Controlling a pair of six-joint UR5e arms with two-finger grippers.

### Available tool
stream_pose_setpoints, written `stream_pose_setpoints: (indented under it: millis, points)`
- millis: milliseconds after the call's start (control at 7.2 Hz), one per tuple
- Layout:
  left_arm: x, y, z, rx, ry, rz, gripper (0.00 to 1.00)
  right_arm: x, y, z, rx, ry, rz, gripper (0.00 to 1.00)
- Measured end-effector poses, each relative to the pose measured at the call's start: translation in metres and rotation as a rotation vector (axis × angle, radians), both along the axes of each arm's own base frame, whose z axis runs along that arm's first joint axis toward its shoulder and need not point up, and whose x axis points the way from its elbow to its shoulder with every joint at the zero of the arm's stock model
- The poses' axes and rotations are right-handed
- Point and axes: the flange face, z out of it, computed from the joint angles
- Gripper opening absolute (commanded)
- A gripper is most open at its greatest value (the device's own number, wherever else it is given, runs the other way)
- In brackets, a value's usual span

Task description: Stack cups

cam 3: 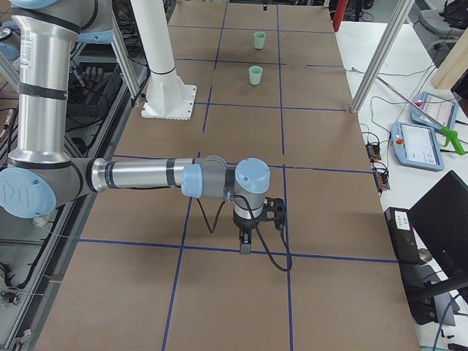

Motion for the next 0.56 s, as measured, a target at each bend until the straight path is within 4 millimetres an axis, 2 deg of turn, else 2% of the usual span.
stream_pose_setpoints:
  millis: [139,556]
  points:
    - [0.027,0.000,-0.003,-0.006,-0.034,-0.039,1.00,0.000,0.000,0.000,0.000,0.000,0.001,1.00]
    - [0.062,-0.002,-0.009,0.001,-0.067,-0.078,1.00,0.000,0.000,0.000,0.000,0.000,0.001,1.00]
